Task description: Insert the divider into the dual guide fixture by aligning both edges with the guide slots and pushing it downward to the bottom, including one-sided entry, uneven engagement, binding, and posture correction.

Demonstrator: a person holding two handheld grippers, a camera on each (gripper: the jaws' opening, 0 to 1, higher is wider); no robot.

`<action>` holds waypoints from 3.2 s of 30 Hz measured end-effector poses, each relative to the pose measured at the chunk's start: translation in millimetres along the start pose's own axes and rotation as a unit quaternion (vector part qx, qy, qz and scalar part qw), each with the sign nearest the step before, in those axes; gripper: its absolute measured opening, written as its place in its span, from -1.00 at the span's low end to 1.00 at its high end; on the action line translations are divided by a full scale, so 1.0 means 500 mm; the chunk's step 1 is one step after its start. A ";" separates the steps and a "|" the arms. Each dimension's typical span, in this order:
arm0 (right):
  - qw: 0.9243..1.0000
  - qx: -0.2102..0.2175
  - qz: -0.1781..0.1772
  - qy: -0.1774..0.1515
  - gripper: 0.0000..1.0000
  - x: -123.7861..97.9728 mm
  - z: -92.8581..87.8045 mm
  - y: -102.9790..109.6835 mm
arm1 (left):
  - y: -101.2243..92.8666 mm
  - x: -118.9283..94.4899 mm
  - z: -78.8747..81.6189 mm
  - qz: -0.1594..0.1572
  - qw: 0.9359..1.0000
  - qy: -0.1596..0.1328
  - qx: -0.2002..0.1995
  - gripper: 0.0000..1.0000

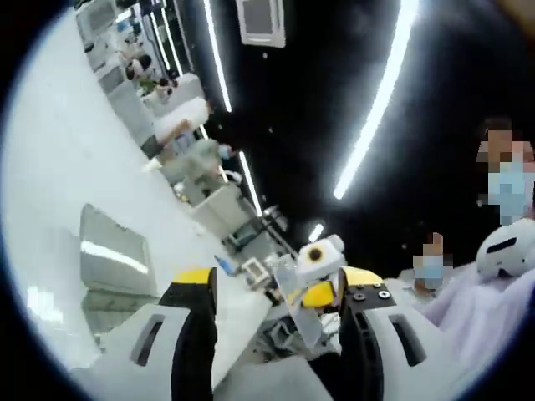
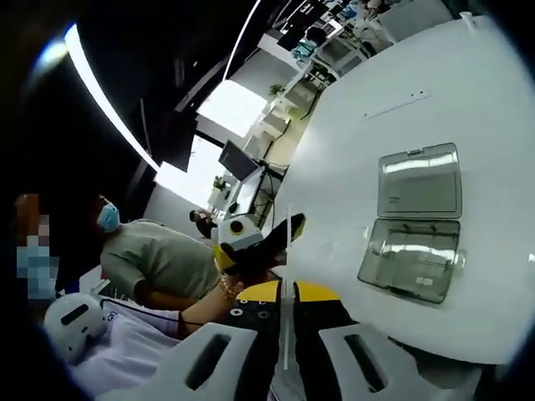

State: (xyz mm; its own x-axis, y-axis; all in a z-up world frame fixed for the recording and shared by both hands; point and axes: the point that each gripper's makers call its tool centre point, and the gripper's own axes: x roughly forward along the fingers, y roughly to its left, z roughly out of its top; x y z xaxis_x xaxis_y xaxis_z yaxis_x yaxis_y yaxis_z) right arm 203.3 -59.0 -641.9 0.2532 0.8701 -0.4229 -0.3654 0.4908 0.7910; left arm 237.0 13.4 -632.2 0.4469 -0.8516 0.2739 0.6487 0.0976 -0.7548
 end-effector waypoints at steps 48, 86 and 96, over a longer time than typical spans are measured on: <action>0.943 0.023 -0.332 0.022 -1.00 0.073 0.033 -0.251 | 0.042 -0.134 -0.094 0.138 0.939 0.081 0.305 0.51; 0.904 0.075 -0.411 0.089 -1.00 0.121 -0.022 -0.353 | 0.053 -0.132 -0.108 0.134 0.940 0.105 0.296 0.43; 0.899 0.069 -0.421 0.102 -1.00 0.121 -0.032 -0.366 | 0.056 -0.133 -0.110 0.132 0.941 0.107 0.291 0.41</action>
State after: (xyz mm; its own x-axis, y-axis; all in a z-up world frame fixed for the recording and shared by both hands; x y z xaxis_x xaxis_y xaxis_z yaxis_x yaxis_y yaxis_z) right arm 271.2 -95.7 -819.2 0.2131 0.1909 -0.9582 -0.0028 0.9808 0.1948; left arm 191.4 44.5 -704.3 0.5464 -0.8360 -0.0509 0.7876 0.5335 -0.3082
